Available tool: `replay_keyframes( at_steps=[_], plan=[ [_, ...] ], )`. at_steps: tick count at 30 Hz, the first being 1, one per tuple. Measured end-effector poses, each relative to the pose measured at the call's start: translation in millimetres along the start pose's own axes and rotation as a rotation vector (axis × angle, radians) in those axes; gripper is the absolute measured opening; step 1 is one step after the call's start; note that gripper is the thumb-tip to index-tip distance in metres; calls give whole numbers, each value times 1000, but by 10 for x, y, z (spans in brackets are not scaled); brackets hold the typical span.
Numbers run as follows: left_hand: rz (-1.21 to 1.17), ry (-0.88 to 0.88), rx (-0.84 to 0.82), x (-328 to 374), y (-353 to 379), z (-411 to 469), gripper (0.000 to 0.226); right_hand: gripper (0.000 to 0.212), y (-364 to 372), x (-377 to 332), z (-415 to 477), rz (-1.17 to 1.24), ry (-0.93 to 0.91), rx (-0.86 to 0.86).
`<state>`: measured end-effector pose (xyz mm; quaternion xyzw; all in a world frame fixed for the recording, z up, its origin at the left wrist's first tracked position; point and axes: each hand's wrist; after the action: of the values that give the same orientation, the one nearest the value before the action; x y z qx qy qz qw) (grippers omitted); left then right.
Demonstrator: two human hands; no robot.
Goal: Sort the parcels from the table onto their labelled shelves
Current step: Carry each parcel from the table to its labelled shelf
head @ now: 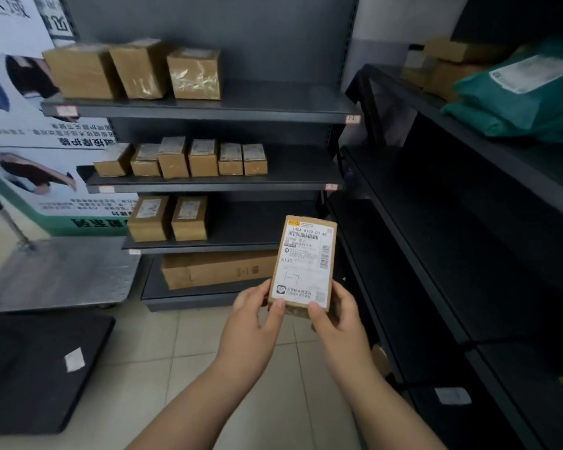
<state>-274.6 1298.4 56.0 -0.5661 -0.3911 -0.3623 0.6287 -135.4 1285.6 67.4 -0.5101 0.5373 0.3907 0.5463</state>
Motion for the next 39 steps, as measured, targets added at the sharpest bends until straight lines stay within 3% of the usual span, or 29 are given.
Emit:
replay_keyframes(
  at_steps=[13, 20, 31, 39],
  plan=[
    [78, -76, -7, -226, 531, 2152, 46, 55, 218, 73, 2355, -132, 63, -93],
    [42, -152, -4, -148, 913, 3285, 46, 51, 191, 5, 3774, -224, 79, -217],
    [13, -243, -208, -581, 1081, 4782, 49, 38, 679, 235, 5277, -321, 167, -164],
    [75, -248, -367, -812, 979, 5418, 56, 45, 975, 357, 5819, -411, 258, -132]
  ],
)
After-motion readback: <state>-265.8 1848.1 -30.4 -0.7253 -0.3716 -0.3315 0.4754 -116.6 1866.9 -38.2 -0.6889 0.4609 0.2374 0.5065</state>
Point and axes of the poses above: each hand's wrist, its own z-axis towards the middle knuckle, its own y-axis out of the palm, x = y × z, and after that the axes turned 2 degrees about x, right-handed
